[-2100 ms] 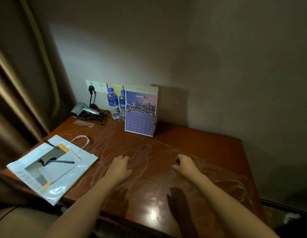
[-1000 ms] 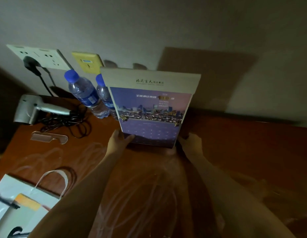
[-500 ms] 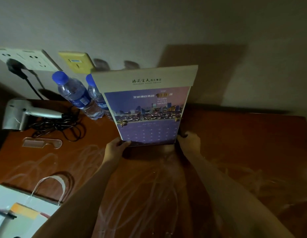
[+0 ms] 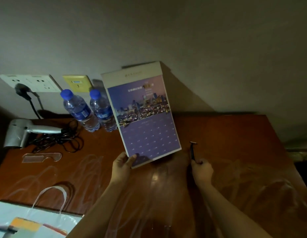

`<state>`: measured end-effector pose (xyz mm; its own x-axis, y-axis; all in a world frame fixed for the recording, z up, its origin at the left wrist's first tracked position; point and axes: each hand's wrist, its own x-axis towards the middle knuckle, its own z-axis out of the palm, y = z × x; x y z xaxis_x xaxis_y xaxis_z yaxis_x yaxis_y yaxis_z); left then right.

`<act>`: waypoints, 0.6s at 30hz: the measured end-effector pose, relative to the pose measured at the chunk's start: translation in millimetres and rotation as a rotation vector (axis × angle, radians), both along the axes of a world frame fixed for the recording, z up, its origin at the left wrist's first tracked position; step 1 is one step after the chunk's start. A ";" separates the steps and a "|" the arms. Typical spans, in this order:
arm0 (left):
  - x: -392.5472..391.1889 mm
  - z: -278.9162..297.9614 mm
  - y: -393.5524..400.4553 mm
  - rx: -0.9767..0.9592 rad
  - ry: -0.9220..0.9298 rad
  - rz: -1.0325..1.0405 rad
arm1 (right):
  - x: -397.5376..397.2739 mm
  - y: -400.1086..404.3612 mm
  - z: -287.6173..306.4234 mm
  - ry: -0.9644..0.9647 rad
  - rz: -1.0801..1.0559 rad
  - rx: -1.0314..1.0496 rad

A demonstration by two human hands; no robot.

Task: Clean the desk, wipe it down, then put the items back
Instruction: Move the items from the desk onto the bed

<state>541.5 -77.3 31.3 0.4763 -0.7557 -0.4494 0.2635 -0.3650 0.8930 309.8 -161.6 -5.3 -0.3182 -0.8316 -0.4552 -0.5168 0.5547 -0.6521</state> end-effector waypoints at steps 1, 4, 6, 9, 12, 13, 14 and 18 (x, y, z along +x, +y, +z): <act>-2.7 3.4 3.1 -0.008 0.003 -0.026 | -4.7 7.8 3.4 -0.014 -0.034 -0.012; -16.4 11.3 9.7 -0.046 0.080 -0.070 | -21.6 31.7 11.8 -0.038 -0.115 -0.037; -28.6 16.1 13.0 -0.070 0.089 -0.122 | -36.4 48.7 20.9 -0.037 -0.166 -0.086; -51.7 30.9 15.3 -0.084 0.065 -0.251 | -66.7 74.4 38.0 -0.026 -0.237 -0.162; -92.6 52.8 16.4 -0.121 0.011 -0.429 | -111.1 102.1 54.8 0.002 -0.345 -0.227; -110.5 61.9 19.1 -0.134 0.001 -0.493 | -129.3 113.3 60.4 0.016 -0.389 -0.246; -130.4 70.4 22.1 -0.153 0.011 -0.549 | -148.7 125.8 66.1 0.029 -0.434 -0.266; -216.9 91.4 41.3 -0.261 -0.042 -0.835 | -238.2 191.8 92.0 0.040 -0.624 -0.323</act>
<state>324.6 -36.0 122.7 -0.2665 -0.9411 -0.2081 -0.0341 -0.2065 0.9778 71.5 30.3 86.7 -0.7909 -0.5802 -0.1944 -0.1923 0.5372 -0.8212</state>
